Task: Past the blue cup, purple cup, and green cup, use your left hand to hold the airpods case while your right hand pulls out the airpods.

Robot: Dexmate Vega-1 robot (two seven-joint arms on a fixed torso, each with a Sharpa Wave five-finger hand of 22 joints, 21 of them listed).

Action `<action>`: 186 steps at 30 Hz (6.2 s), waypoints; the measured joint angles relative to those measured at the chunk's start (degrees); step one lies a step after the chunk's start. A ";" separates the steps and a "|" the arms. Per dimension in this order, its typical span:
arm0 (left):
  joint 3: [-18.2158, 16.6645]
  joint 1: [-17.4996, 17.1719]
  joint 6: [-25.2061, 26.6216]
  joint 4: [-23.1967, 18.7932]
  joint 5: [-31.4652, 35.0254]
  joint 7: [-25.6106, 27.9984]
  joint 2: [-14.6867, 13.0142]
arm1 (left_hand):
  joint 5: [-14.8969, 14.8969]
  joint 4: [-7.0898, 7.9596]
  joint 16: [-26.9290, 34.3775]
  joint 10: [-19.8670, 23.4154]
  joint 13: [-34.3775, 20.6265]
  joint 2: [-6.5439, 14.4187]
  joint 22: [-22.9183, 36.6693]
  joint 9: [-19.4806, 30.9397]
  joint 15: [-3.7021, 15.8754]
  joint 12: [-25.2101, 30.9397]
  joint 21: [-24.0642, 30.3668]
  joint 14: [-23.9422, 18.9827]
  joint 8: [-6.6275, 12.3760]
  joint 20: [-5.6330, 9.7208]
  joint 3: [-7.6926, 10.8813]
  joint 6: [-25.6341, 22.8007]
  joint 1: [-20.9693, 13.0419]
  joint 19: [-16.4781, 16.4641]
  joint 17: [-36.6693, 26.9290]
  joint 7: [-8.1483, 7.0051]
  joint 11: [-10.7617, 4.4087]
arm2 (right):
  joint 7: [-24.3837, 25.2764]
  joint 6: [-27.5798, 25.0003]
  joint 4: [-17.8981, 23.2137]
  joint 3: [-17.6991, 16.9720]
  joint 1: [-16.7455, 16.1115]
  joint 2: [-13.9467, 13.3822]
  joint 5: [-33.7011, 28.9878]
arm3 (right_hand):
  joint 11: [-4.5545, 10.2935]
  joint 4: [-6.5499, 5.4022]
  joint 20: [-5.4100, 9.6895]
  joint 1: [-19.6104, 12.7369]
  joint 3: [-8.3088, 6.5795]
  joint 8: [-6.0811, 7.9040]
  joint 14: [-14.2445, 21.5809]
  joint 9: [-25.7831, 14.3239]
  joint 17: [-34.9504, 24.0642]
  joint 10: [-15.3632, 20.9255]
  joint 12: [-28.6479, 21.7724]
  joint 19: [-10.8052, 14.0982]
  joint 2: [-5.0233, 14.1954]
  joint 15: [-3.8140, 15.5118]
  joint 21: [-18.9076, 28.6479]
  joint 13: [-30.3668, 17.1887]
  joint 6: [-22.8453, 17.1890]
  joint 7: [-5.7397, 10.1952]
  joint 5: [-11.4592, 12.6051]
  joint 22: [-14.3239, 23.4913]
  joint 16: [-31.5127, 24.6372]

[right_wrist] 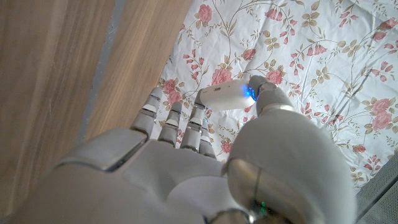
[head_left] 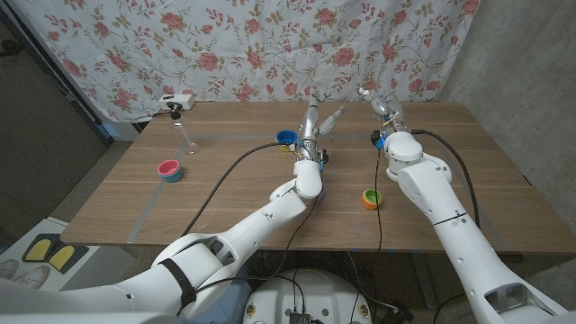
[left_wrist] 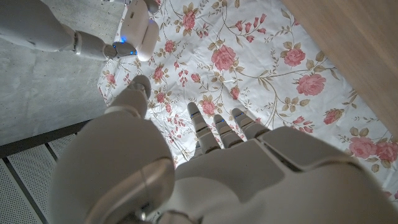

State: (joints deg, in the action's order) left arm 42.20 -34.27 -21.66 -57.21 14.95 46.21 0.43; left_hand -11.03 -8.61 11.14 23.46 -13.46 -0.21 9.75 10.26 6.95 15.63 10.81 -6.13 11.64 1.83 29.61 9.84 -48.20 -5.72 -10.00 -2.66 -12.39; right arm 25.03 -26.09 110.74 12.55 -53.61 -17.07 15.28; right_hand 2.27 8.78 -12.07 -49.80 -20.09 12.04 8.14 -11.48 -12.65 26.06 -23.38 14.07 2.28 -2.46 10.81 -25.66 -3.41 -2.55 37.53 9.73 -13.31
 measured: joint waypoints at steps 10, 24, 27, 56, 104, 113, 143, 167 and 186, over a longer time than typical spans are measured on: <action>1.68 2.38 -2.43 5.91 0.17 4.45 2.56 | 0.00 -0.10 0.00 2.48 -0.47 0.75 0.00 0.00 0.22 0.59 0.01 -0.22 0.00 0.00 -0.58 -0.01 -0.76 0.00 0.00 -0.43 -0.04 | 0.24 0.38 0.11 -0.81 -0.41 0.92 2.00 | 0.00 0.00 0.00 0.00 0.01 0.00 0.29 0.00 0.00 0.00 -0.58 0.00 -0.01 0.28 0.00 0.00 -0.50 -0.13 -0.09 0.00 0.00; 4.34 5.21 -4.85 11.70 -0.71 7.78 4.50 | 0.00 -0.37 0.00 3.28 -0.81 0.75 -0.01 0.00 0.52 0.72 0.01 -0.53 -0.23 0.00 -1.20 -0.01 -1.19 0.00 0.01 -0.42 -0.20 | 0.93 0.47 0.55 -0.66 -0.48 1.38 2.96 | 0.01 -0.01 0.00 -0.07 0.01 0.00 0.63 0.00 0.01 -0.01 -0.58 0.01 -0.10 0.02 0.00 0.02 -0.49 -0.12 -0.11 0.00 0.00; 5.09 5.93 -5.27 12.96 -0.78 8.17 4.73 | 0.00 -0.15 0.00 3.27 -0.80 0.75 -0.01 0.00 0.52 0.72 0.01 -0.53 -0.23 -0.15 -1.43 -0.01 -1.19 0.15 0.01 -0.42 -0.20 | 1.07 0.45 0.69 -0.53 -0.48 1.38 2.98 | 0.01 -0.01 0.00 -0.01 0.01 0.00 0.63 0.00 0.01 -0.01 -0.58 0.00 -0.04 0.02 0.00 0.04 -0.49 -0.12 -0.11 0.00 0.00; 10.14 10.32 -9.49 22.85 -4.11 10.39 7.55 | 0.00 -0.23 0.00 3.82 -1.33 0.73 -0.01 0.00 0.52 0.72 0.02 -0.52 -0.22 -0.30 -2.30 -0.01 -1.64 0.31 0.01 -0.42 -0.13 | 2.70 0.22 1.22 1.33 -0.40 2.10 1.88 | -0.31 -0.01 0.00 0.20 0.02 -0.40 0.81 0.00 0.01 0.31 -0.79 0.01 -0.16 0.19 0.00 0.23 -0.79 0.19 -0.12 -0.01 0.00; 14.80 12.46 -11.37 27.08 -7.08 12.30 9.35 | 0.00 -0.61 0.39 6.54 -2.37 2.25 -0.01 0.00 0.92 1.55 0.02 -2.18 0.07 -0.61 -3.02 -0.01 -4.68 -0.01 0.02 -0.42 -0.20 | 3.19 -0.25 3.20 3.46 -1.13 3.39 0.90 | -0.30 -0.01 -0.11 -0.52 0.02 -0.62 0.79 0.00 0.01 0.30 -0.93 -0.50 -0.23 0.18 0.00 0.75 -0.78 0.19 -0.11 -0.01 0.48; 14.48 11.86 -10.94 25.90 -6.50 12.12 9.09 | 0.23 -0.55 0.53 8.09 -2.83 2.48 -0.01 0.00 1.34 2.22 0.02 -3.05 0.07 -0.61 -3.42 -0.01 -4.90 -0.01 0.02 -0.42 -0.11 | 3.07 -0.21 3.43 3.57 -1.34 3.34 0.76 | -0.30 -0.01 0.21 -0.66 0.02 -0.62 1.01 0.00 0.01 0.30 -0.90 -0.81 -0.37 0.38 0.00 1.03 -0.78 0.19 -0.12 -0.01 0.48; 14.13 12.43 -12.57 28.40 -7.45 12.55 10.43 | 0.23 0.01 1.16 12.69 -4.52 3.22 -0.01 0.00 2.25 4.32 0.24 -6.39 0.73 -1.33 -5.23 0.00 -5.65 -0.73 -0.28 -1.03 -0.21 | 3.90 2.07 2.79 3.93 -2.06 3.34 -0.05 | 0.01 -0.01 0.20 -0.42 0.02 -0.62 0.78 0.00 0.01 -0.01 -1.23 -0.81 -0.16 0.59 0.00 0.71 -0.78 0.19 -0.56 0.00 0.48; 15.29 13.37 -13.69 30.81 -9.30 11.82 10.99 | 0.23 0.00 1.38 14.47 -5.32 4.51 -0.02 0.00 2.26 5.16 0.24 -7.01 0.73 -1.71 -5.69 0.00 -6.93 -1.53 -0.54 -1.03 -0.48 | 3.15 1.96 2.57 4.90 -2.17 2.84 -0.59 | 0.22 -0.01 0.20 -0.23 0.02 -0.62 0.78 0.00 0.01 -0.22 -1.42 -0.80 -0.30 0.58 0.00 1.03 -1.10 0.50 -0.60 -0.01 0.48; 15.41 13.35 -14.69 30.98 -10.02 11.80 10.73 | 0.52 -1.36 2.74 20.20 -6.98 8.85 -0.02 0.03 2.61 9.28 0.24 -10.94 1.11 -2.55 -4.65 -3.51 -13.19 -2.99 -1.18 -2.24 1.13 | 2.98 1.25 2.01 5.59 -1.93 3.07 -1.11 | 0.22 -0.01 0.20 0.25 0.02 -0.62 0.78 0.00 -0.29 -0.21 -1.92 -0.80 -0.37 0.58 0.00 0.99 -1.10 0.50 -0.82 -0.01 0.48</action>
State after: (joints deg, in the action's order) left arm 57.61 -20.92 -36.35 -26.24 4.94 58.01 11.16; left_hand -10.51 -9.97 13.88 43.65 -20.44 8.64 9.73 10.29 9.57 24.91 11.05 -17.07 12.75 -0.72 24.97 6.32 -61.39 -8.72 -11.19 -4.90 -11.26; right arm 28.01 -24.84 112.76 18.14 -55.55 -13.99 14.17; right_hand 2.49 8.77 -11.87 -49.55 -20.07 11.42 8.92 -11.48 -12.94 25.85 -25.30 13.26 1.91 -1.88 10.81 -24.67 -4.50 -2.05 36.70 9.73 -12.83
